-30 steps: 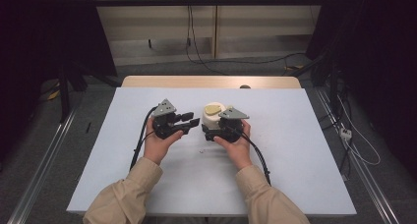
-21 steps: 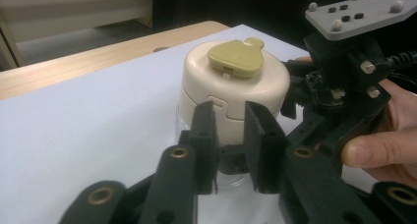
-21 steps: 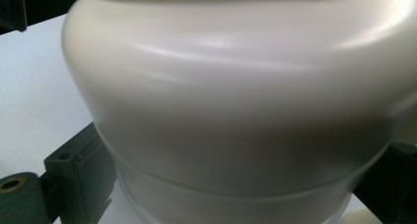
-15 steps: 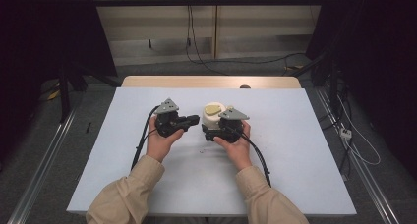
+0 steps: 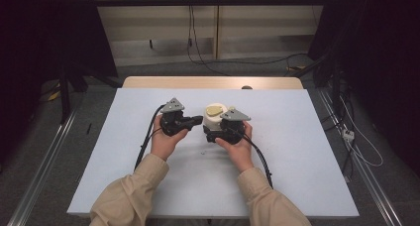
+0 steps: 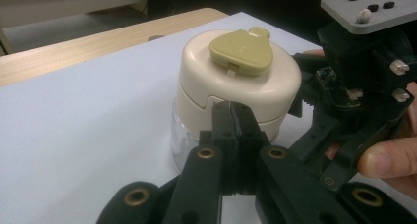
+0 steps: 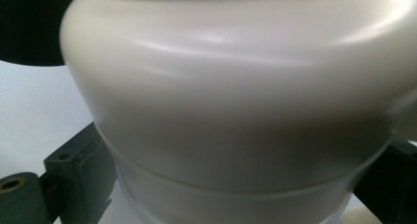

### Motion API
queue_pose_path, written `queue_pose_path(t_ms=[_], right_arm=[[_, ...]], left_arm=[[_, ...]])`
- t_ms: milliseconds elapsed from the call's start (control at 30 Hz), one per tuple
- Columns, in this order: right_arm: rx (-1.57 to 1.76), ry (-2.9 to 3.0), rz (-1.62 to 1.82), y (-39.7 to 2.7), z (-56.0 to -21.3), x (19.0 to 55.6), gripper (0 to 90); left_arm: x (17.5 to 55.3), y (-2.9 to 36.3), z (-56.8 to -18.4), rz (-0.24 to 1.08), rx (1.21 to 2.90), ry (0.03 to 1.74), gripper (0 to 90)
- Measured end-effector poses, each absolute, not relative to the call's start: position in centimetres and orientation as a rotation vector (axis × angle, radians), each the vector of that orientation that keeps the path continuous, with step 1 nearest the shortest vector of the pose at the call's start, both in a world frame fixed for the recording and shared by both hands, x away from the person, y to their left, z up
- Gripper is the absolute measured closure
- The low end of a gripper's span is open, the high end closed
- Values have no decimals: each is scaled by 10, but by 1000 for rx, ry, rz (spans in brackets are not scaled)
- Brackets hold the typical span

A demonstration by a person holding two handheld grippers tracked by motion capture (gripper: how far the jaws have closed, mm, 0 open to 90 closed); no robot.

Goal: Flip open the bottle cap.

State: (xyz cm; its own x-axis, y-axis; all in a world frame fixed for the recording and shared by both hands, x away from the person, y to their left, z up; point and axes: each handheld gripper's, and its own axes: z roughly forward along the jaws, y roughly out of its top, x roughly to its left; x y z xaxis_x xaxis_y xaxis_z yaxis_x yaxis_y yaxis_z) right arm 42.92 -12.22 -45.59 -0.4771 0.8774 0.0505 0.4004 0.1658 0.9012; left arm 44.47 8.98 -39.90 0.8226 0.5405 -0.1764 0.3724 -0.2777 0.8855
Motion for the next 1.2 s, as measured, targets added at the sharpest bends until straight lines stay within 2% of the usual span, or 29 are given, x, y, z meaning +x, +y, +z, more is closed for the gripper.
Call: queue_pose_path(t_ms=[1200], right_arm=[[1200, 1954, 1263, -122, -457, 429, 50]], left_arm=[[456, 81, -387, 183, 1945, 707, 900]])
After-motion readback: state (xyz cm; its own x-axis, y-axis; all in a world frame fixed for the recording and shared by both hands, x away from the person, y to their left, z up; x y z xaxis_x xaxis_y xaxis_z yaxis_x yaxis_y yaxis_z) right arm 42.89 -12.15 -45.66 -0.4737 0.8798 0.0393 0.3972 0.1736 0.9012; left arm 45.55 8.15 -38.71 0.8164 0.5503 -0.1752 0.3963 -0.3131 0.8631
